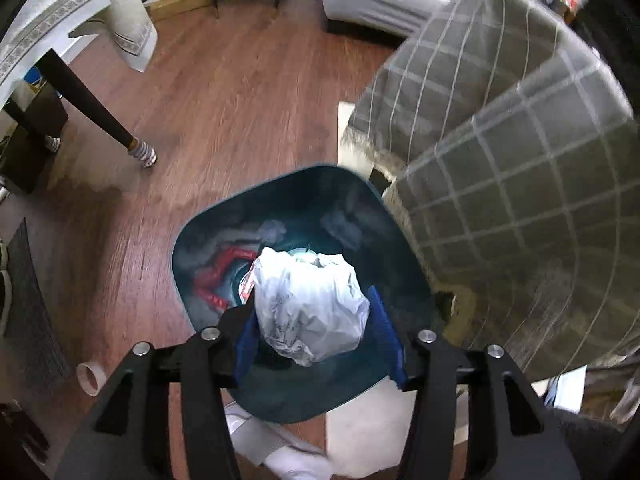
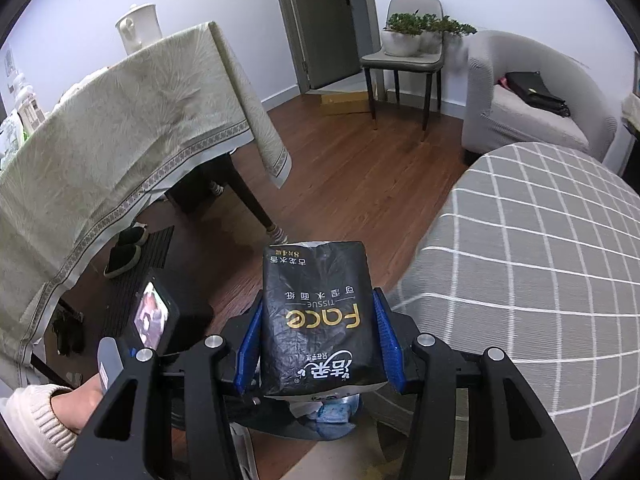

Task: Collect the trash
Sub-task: 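Open the left gripper to drop the paper while the right gripper drops the tissue bag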

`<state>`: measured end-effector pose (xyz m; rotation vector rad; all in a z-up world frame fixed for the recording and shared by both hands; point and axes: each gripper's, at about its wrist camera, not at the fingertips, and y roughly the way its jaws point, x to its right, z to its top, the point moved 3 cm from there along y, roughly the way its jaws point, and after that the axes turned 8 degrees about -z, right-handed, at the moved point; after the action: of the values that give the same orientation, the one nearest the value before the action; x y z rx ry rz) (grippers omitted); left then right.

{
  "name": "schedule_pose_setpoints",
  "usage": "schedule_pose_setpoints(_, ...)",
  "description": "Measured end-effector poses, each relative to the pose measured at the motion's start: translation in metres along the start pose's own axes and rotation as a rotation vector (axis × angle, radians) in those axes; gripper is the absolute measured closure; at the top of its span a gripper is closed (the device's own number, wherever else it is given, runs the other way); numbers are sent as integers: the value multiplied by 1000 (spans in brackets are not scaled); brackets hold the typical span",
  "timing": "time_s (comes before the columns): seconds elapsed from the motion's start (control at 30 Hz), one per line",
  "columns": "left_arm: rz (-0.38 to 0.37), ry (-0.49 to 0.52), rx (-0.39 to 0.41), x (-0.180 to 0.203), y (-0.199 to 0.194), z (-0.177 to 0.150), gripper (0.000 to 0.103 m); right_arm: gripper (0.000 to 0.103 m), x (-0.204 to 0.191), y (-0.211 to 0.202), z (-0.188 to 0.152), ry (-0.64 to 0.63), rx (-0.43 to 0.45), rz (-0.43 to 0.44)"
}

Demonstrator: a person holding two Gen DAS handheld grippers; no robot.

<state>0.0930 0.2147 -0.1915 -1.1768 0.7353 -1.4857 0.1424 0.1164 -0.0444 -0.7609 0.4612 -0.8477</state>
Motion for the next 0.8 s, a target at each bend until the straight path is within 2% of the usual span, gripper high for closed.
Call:
schedule_pose_setpoints(0.1, 8, 8, -23, -3, 4, -2, 35, 52, -4, 7, 0, -4, -13, 0)
schedule_pose_setpoints(0.23, 9, 17, -8, -7, -1, -2, 33, 52, -10, 17, -1, -16, -31, -3)
schedule_pose_setpoints(0.37, 17, 4, 34, -14, -17, 3, 33, 52, -13, 26, -5, -22, -55, -2)
schedule_pose_setpoints(0.43, 36, 1, 64, -19, -27, 6, 33, 52, -18, 30, -5, -51, -56, -29)
schedule_pose_setpoints(0.5, 53, -3, 98, -25, -39, 10, 33, 52, -23, 33, -6, -57, -65, -8)
schedule_pose_setpoints(0.57, 57, -22, 140, -32, -52, 15, 34, 52, -27, 39, -10, -56, -85, 12)
schedule_pose_setpoints(0.8, 28, -86, 273, -46, -102, 28, 50, 52, -42, 66, -31, -110, -166, 18)
